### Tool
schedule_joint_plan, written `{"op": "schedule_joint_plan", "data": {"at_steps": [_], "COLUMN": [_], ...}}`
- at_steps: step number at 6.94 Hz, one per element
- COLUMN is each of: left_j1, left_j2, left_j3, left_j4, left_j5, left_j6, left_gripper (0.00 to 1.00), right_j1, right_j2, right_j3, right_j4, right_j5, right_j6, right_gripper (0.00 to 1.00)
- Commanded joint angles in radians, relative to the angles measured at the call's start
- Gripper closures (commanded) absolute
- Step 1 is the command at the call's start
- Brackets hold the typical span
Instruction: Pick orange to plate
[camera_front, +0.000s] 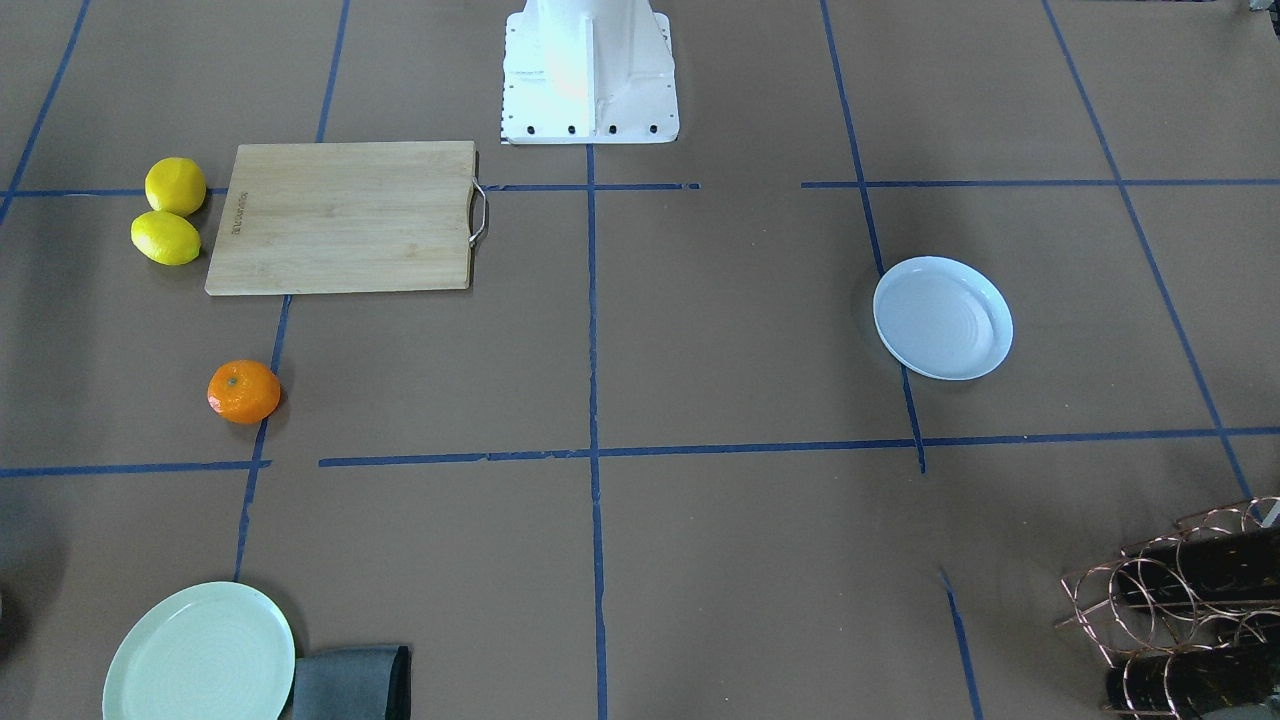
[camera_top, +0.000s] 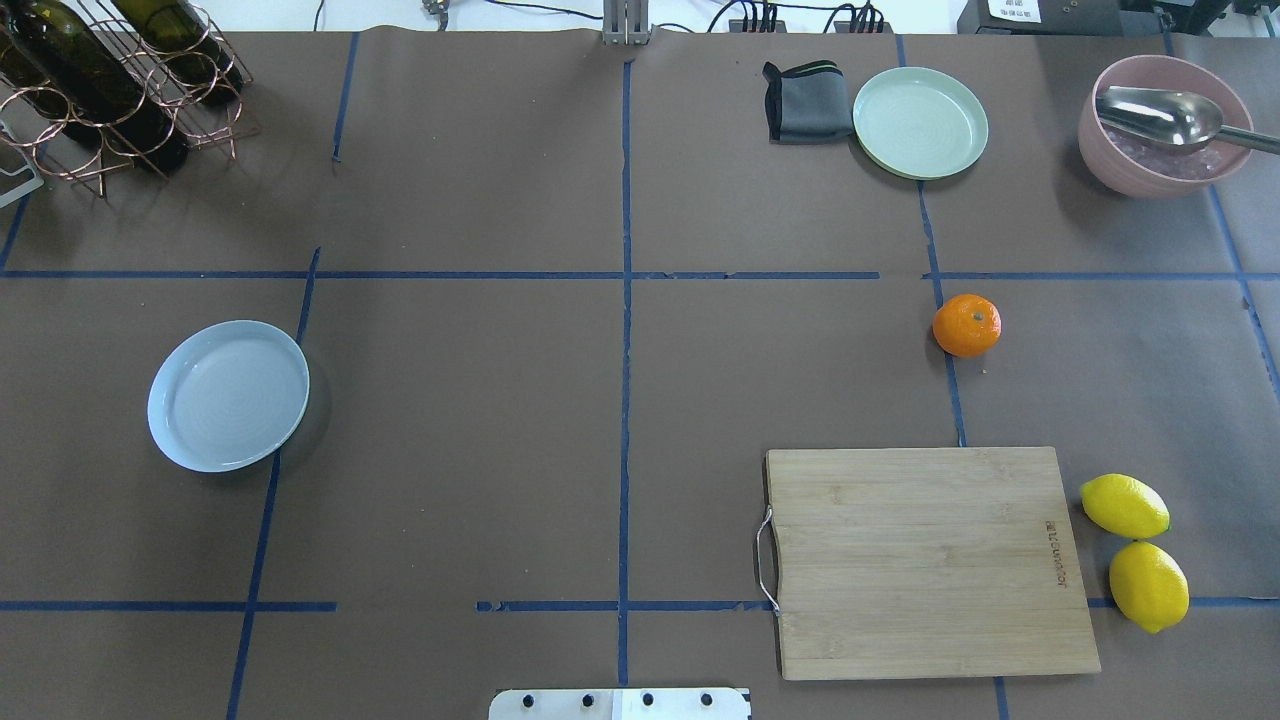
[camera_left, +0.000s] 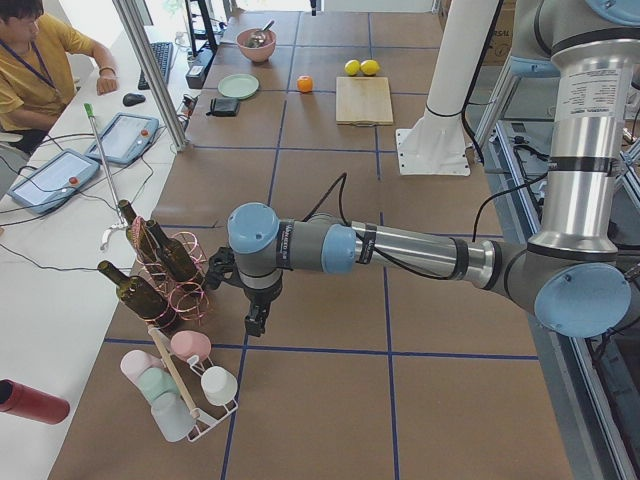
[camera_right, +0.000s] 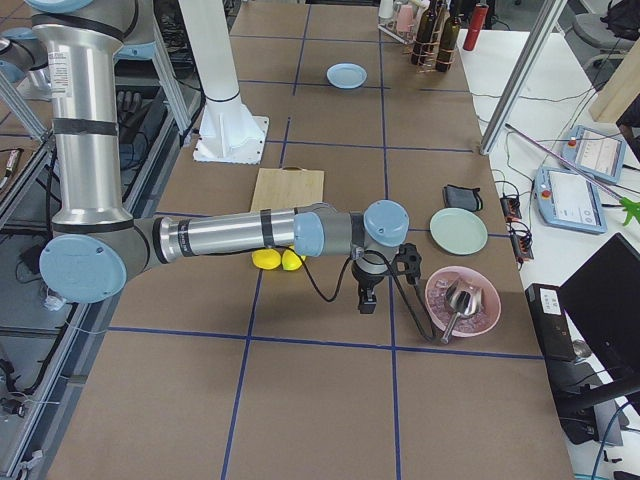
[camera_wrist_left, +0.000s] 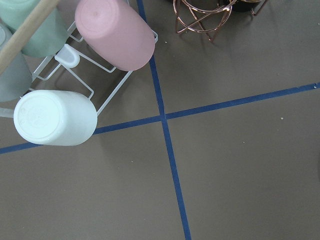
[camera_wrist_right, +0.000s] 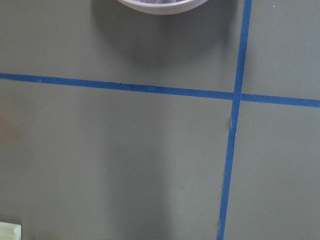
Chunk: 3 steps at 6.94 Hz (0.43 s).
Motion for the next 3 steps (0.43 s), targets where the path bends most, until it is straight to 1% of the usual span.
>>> {"op": "schedule_joint_plan", "data": {"at_steps": [1,2,3], "left_j1": [0.096,0.242,0.356], "left_j2": [0.009,0.001,-0.005], "left_j3": [0.003,0.010,0.025], "left_j4": [-0.181,-0.211,-0.326], "left_j5": [-0.095,-0.097,-0.076], "left_j6": [-0.022,-0.162,-0.353], "left_gripper": [0.00,0.00,0.00], "right_j1": [-0.011,-0.019,-0.019], "right_j2": [0.000,-0.001,-0.004], "right_j3": [0.004,-0.005,-0.003], "right_j4": [0.008,0.049,0.051], "right_j5": [0.000,-0.001,0.000], "right_j6": [0.000,0.002,0.005], "right_gripper": [0.00,0.00,0.00]}}
